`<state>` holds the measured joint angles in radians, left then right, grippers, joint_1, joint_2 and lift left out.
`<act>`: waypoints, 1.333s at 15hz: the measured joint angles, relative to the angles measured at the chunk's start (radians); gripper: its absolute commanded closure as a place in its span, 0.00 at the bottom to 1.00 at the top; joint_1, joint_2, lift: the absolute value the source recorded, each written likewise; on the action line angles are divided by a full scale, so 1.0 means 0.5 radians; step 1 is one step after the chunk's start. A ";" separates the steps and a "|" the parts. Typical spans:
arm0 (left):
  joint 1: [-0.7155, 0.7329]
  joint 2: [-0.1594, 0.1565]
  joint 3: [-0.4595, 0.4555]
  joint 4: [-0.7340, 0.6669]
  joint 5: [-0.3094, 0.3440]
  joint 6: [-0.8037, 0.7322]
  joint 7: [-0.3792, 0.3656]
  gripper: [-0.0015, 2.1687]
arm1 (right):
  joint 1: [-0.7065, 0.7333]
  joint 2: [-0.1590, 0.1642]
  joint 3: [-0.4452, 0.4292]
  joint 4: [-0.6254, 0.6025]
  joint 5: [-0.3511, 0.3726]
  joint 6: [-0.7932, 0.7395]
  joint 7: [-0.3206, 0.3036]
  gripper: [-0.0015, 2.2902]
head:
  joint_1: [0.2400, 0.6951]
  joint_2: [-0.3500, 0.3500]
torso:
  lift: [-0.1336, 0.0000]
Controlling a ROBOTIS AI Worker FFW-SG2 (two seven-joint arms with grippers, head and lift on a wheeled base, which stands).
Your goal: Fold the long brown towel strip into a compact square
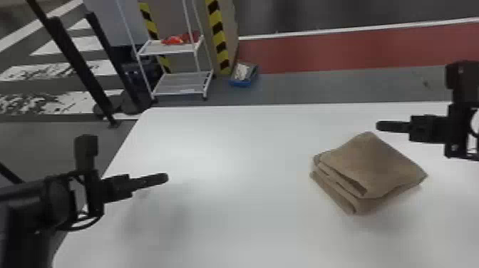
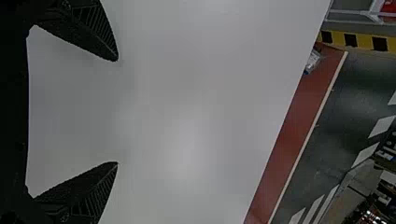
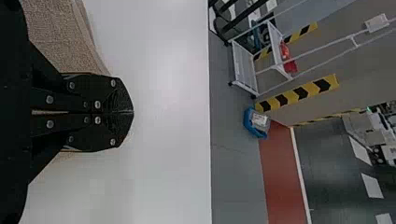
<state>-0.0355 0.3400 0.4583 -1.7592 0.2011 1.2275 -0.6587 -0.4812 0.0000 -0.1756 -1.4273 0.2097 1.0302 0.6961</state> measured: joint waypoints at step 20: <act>-0.031 -0.002 -0.039 0.055 -0.003 -0.038 0.017 0.04 | -0.237 0.000 -0.072 0.675 0.114 -0.273 0.049 0.91 | 1.00 0.78 | 0.07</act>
<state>-0.0509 0.3390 0.4387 -1.7317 0.1996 1.2084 -0.6501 -0.5996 0.0000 -0.2117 -1.0897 0.2667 0.8939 0.7208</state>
